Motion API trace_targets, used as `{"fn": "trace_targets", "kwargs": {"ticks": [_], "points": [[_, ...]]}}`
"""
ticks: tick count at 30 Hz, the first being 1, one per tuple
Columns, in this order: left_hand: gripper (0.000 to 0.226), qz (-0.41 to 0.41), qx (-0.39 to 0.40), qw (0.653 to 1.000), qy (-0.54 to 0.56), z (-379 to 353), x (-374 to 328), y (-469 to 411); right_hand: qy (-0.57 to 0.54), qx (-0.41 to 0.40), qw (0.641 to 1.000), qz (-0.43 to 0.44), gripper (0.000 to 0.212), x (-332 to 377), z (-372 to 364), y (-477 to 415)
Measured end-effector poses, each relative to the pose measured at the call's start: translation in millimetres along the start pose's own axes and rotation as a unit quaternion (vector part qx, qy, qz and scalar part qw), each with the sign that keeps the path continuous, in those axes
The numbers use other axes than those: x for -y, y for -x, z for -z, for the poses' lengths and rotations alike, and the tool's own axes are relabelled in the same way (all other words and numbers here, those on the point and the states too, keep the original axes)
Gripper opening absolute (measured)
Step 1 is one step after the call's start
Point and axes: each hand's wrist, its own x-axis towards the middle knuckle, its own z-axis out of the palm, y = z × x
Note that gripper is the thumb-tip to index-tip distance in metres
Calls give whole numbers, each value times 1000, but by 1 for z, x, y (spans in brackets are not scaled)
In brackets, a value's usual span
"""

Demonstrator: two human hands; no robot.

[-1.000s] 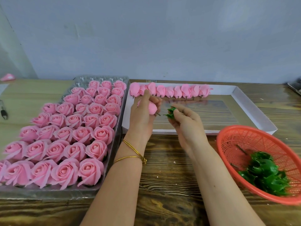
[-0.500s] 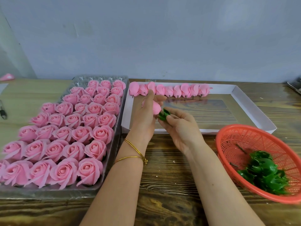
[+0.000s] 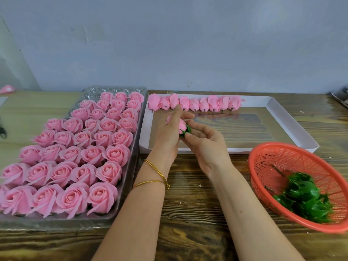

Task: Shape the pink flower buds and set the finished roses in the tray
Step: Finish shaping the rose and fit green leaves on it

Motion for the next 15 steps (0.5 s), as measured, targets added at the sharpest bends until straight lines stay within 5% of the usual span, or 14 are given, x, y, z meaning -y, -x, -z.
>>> {"fn": "trace_targets", "kwargs": {"ticks": [15], "points": [[45,10,9,1000,0,1,0,1,-5,34,999,-23,24,3,5,-1]]}}
